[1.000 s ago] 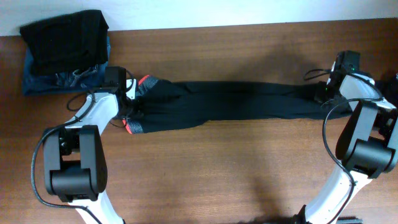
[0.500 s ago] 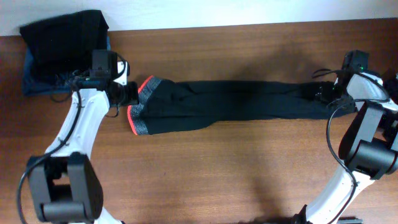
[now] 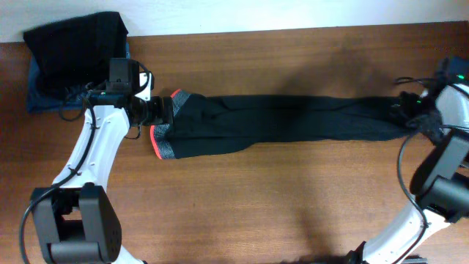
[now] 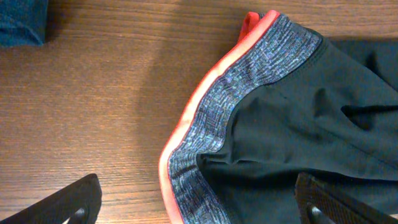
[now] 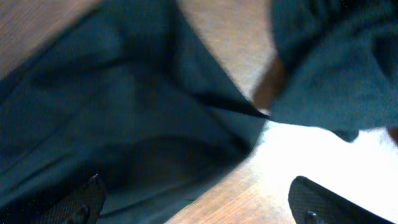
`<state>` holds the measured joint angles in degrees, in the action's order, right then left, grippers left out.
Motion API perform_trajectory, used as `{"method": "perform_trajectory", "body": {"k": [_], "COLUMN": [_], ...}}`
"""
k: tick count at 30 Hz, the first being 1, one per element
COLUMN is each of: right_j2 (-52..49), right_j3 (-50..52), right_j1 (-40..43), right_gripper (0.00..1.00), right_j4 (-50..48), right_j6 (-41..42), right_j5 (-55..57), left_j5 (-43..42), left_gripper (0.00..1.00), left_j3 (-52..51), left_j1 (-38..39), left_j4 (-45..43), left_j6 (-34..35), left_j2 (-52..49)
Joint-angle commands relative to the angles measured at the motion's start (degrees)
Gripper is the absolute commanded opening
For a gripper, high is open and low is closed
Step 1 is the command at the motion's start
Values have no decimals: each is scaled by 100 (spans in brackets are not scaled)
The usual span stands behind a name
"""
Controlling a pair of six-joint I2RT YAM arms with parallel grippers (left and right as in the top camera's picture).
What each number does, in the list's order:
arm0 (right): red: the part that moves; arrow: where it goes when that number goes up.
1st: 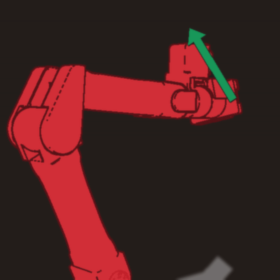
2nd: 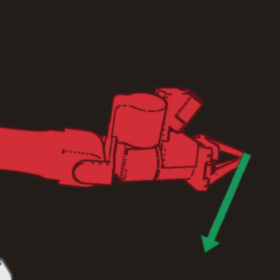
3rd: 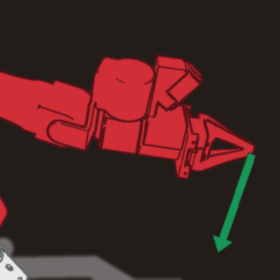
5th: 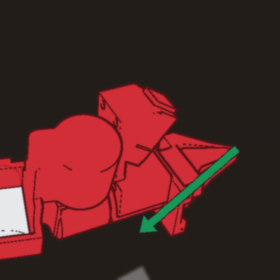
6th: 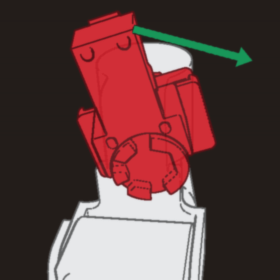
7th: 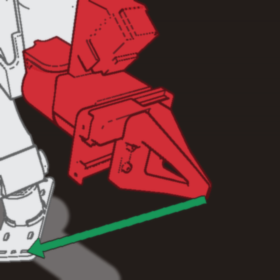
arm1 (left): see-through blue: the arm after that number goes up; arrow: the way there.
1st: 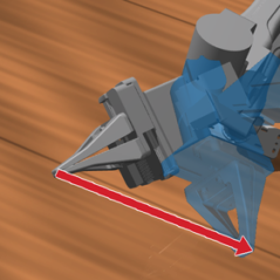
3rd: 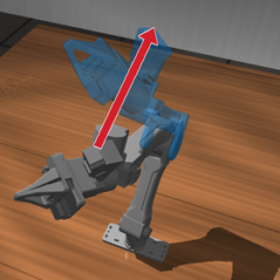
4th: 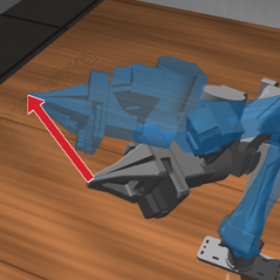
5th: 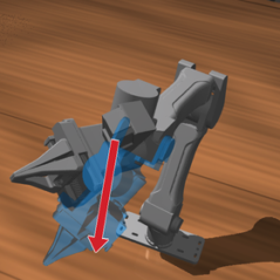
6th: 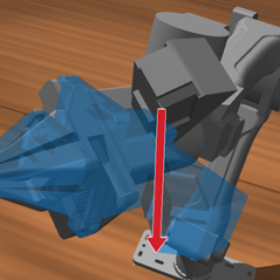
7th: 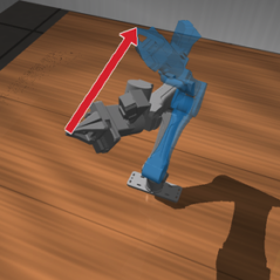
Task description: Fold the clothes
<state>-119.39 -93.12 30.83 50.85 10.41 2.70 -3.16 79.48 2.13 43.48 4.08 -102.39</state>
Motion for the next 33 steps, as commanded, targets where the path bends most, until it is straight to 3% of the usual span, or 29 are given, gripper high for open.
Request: {"method": "perform_trajectory", "body": {"k": [1,12,25,32,33], "right_j2": [94,94,-232,-291,-291], "right_j3": [101,820,850,850,850], "right_j1": [345,402,402,396,396], "right_gripper": [99,99,100,82,73], "right_j4": [-31,-828,-1040,-1257,-1283], "right_j6": [365,337,341,341,341], "right_j5": [-1075,-1596,-1600,-1600,-1600], "left_j5": [-46,-46,-46,-46,-46], "left_gripper": [99,99,99,99,99], "left_j3": [37,37,28,26,26], "left_j1": [-2,-4,-2,-2,-2], "left_j4": [-17,-35,-52,-52,-55], "left_j6": [-28,-28,-28,-26,-28], "left_j2": [17,17,17,17,17]}}
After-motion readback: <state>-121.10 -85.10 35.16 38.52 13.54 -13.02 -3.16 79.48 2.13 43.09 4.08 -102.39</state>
